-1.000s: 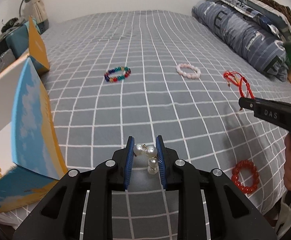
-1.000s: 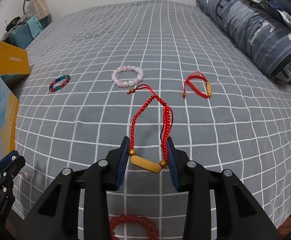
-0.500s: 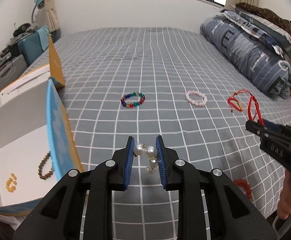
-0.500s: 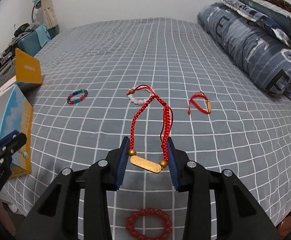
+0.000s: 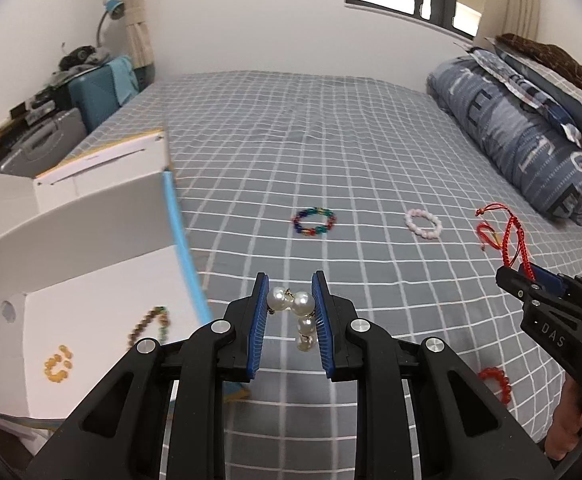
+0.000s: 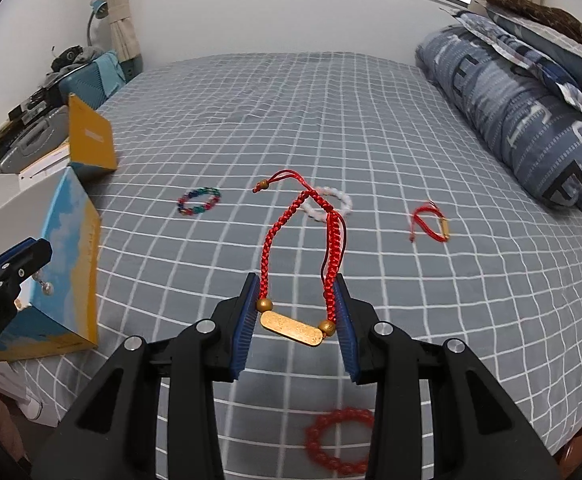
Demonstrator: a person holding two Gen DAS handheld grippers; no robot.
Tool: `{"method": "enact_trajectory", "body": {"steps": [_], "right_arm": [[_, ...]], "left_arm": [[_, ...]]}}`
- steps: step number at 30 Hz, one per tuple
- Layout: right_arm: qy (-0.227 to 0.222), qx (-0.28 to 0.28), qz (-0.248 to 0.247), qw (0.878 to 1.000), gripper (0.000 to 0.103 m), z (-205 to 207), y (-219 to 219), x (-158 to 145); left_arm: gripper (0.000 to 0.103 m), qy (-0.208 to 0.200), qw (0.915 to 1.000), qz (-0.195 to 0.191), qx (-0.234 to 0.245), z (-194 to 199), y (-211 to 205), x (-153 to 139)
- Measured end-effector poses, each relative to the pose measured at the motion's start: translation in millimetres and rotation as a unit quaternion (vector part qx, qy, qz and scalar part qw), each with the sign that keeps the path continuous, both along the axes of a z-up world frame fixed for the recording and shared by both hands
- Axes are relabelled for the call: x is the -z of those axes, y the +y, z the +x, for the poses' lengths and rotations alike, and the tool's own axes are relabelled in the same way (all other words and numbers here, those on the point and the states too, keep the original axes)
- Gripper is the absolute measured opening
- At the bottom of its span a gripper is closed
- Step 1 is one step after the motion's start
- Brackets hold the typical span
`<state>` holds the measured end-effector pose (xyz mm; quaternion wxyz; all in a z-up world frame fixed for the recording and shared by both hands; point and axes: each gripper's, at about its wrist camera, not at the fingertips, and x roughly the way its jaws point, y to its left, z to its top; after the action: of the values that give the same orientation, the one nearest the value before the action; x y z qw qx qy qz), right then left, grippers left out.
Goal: Organize jewelry
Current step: 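Lift the pearl earrings and red string bracelet and carry them over the box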
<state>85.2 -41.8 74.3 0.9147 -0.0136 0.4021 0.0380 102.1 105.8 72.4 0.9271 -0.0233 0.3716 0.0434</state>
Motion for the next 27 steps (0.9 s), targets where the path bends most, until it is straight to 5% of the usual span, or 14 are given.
{"method": "enact_trajectory", "body": {"steps": [18,27], "right_arm": [[-0.013,-0.138,0.004,0.990,0.035,1,189,-19],[0.034,-0.205,0.005,0.978,0.035,-5,271,6]], "left_arm": [[0.022,0.002,0.9896,0.005,-0.144,-63,171,-21],[0.022,0.030,0.9804,-0.001,-0.195,-86,226,-1]]}}
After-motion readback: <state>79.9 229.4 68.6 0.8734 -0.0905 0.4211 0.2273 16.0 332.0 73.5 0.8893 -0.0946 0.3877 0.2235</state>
